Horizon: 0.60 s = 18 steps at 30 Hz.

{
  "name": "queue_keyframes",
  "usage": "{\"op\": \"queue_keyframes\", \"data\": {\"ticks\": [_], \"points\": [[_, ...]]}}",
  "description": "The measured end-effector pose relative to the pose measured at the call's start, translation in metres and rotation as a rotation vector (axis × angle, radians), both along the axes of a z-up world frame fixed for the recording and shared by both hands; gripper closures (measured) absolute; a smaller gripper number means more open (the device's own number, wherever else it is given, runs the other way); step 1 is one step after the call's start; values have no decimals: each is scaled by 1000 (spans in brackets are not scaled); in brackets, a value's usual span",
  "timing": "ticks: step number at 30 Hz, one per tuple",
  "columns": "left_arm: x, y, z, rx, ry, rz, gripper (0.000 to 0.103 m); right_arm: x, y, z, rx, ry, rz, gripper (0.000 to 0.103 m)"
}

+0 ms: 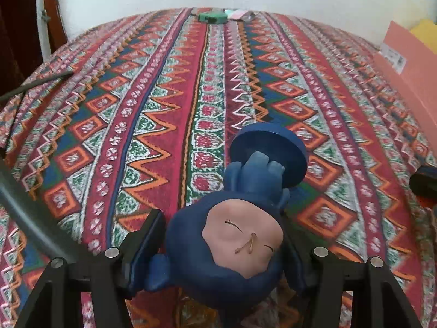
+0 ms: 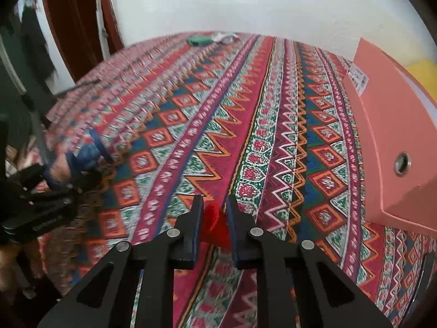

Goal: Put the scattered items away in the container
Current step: 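Carry the blue doll with left tool while right tool carries red cone to pink box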

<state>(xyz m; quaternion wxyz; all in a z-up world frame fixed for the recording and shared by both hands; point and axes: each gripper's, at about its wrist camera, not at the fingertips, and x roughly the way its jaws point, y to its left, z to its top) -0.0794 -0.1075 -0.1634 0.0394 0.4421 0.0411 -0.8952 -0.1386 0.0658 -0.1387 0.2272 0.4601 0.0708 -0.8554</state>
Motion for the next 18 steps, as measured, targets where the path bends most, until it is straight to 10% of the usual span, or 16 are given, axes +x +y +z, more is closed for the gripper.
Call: {"op": "queue_keyframes", "data": {"ticks": [18], "points": [[44, 21, 64, 51, 182, -65, 37, 13, 36, 49, -146, 54, 35, 96]]}}
